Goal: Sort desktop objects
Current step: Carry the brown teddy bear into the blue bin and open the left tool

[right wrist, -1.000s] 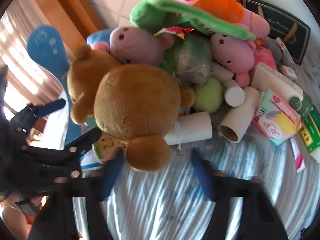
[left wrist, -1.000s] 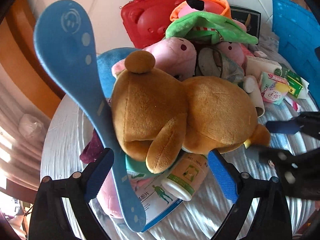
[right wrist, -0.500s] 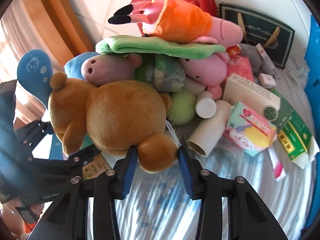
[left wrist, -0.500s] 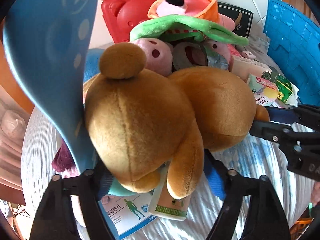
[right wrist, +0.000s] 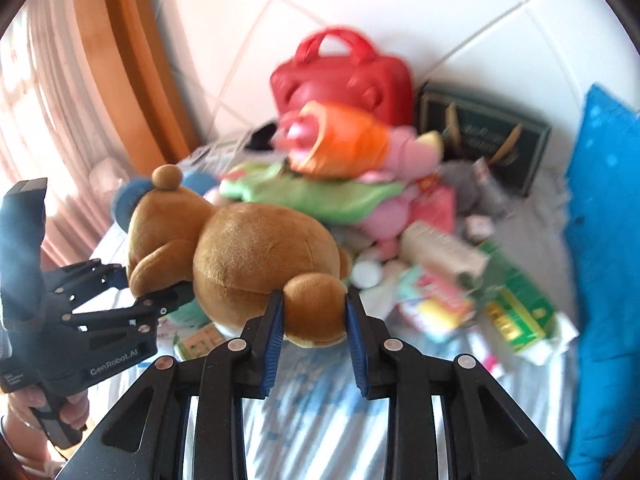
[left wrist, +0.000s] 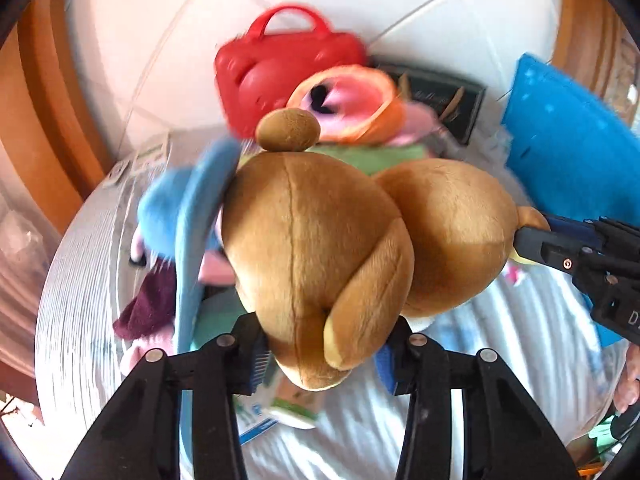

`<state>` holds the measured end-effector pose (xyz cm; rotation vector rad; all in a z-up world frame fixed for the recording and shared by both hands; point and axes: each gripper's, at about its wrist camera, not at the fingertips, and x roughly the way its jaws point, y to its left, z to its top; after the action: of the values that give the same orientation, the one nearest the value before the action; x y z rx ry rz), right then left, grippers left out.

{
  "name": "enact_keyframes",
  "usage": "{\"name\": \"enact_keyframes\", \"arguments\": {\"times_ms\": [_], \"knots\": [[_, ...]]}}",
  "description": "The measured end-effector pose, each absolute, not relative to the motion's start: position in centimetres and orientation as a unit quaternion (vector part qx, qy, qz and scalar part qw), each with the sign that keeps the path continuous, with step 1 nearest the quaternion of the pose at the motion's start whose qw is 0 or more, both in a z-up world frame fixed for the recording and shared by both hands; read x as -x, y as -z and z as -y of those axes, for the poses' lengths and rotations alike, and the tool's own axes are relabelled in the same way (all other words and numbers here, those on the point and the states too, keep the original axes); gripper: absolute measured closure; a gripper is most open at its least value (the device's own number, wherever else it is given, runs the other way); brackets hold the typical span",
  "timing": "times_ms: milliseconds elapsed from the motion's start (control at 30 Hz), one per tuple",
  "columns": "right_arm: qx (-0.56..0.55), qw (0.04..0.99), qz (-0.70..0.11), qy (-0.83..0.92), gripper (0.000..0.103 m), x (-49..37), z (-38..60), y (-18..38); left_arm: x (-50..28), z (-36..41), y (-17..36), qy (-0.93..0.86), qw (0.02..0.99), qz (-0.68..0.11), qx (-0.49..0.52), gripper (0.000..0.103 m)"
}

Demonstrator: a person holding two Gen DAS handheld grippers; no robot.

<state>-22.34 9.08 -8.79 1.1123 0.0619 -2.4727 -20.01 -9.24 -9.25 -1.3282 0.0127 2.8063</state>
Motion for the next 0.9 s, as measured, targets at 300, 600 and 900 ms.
{"name": "enact_keyframes", "arguments": {"times_ms": [300, 600, 900], "knots": [[-0.334, 0.144, -0.028, 0.931, 0.075, 20.4, -17.1, 3.1, 20.2, 1.9, 4.6, -0.923, 0.084, -0.022, 0.374, 0.066], [-0.240, 0.053, -0.015, 0.969, 0.075, 15.8, -28.0, -5.3, 20.1, -9.8, -3.9, -0.944, 0.174, -0.058, 0.276, 0.066], [-0.218, -0.067, 0.004, 0.974, 0.075, 13.0, -40.2, -11.5, 21.6, -24.8, -9.3, -0.916, 0.297, -0.071, 0.261, 0.066]]}}
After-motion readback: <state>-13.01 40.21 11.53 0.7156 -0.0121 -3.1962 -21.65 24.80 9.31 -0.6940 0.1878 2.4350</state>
